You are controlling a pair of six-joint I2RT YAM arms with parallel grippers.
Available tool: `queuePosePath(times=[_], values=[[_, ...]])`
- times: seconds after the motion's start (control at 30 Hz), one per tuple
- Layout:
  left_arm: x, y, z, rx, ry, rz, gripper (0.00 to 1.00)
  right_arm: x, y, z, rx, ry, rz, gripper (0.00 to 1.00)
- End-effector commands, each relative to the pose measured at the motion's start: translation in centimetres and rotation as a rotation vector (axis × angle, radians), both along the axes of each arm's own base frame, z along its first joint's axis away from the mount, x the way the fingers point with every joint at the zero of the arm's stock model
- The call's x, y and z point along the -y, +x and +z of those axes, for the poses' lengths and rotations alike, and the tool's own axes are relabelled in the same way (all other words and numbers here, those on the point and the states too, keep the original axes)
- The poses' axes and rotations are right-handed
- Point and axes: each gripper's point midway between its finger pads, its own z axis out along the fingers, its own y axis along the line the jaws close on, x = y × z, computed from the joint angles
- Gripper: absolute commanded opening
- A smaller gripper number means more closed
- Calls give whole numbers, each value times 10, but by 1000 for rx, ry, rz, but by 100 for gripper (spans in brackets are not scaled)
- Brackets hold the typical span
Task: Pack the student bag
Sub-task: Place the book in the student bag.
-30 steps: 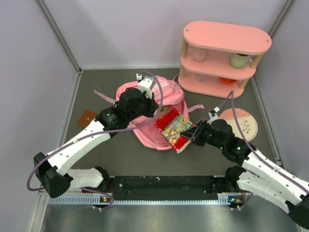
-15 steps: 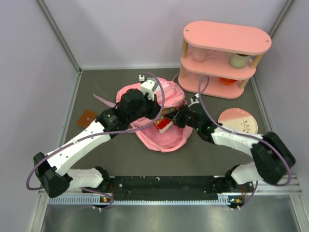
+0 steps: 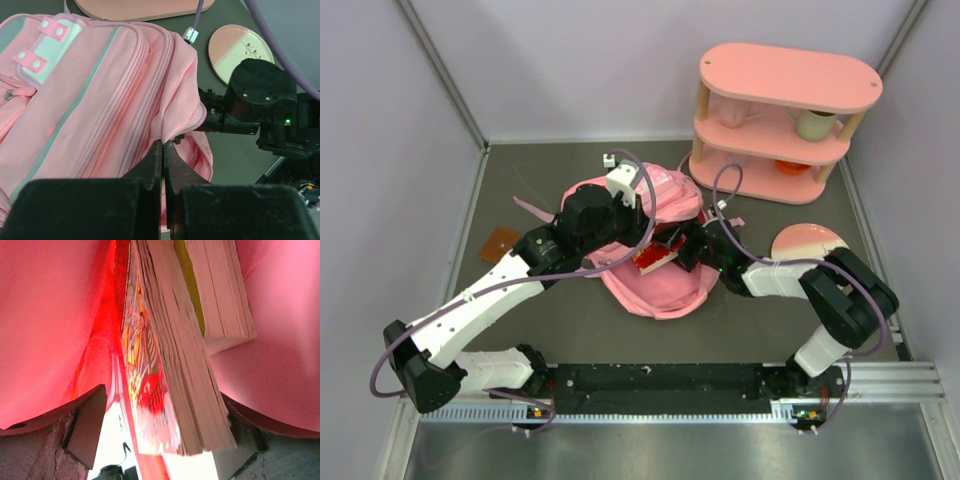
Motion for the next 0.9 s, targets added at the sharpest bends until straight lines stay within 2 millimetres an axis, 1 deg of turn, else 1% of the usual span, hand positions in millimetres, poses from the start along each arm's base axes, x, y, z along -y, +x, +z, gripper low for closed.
queuePosePath(times=[0.0,0.03,0.07,0.1,0.13,0.17,0.23,0.27,0.3,0.33,0.37,0.43,0.47,0.53,0.57,0.6,0.63,0.67,0.7,0.73,0.8,0.83,0.87], values=[[11,-4,76,161,-200,-41,0,9,-11,28,69,47,8,75],[12,-4,76,160,-202,-43,0,12,-13,31,68,54,3,75],[13,-3,74,157,-200,-45,0,15,-18,25,44,55,-1,75],[14,-3,74,157,-200,-48,0,15,-21,25,42,61,6,74],[15,-3,74,156,-203,-50,0,15,-22,29,52,79,8,71],[16,-3,73,154,-201,-52,0,15,-24,27,43,89,10,63],[16,-3,71,151,-199,-55,0,12,-24,31,52,105,19,56],[16,-3,72,155,-197,-56,0,11,-21,30,51,102,17,44],[16,-3,72,157,-198,-56,0,9,-19,30,52,104,18,35],[16,-3,72,156,-197,-58,0,7,-16,33,52,116,18,24],[16,-4,72,158,-195,-60,0,2,-12,36,60,129,22,1],[14,-5,72,158,-191,-57,0,-3,-7,49,80,178,19,0],[13,-4,71,157,-187,-53,0,-4,-3,62,116,214,11,0],[13,-5,69,152,-188,-53,0,-3,7,76,140,253,-38,0],[14,-6,70,151,-193,-57,0,-1,11,79,143,256,-64,0],[15,-7,69,145,-194,-64,0,4,21,82,160,249,-127,0],[16,-7,71,146,-199,-70,0,3,29,92,179,253,-147,0],[17,-9,73,140,-207,-78,0,5,37,92,178,241,-185,0],[18,-10,75,139,-212,-87,0,4,46,82,162,218,-219,0],[18,-11,74,134,-214,-90,0,-2,56,93,181,240,-229,0],[21,-14,75,128,-222,-112,0,-12,65,91,179,247,-227,0],[22,-15,74,122,-223,-118,0,-22,75,80,160,237,-225,0],[22,-15,73,117,-225,-117,0,-27,77,73,144,231,-217,0]])
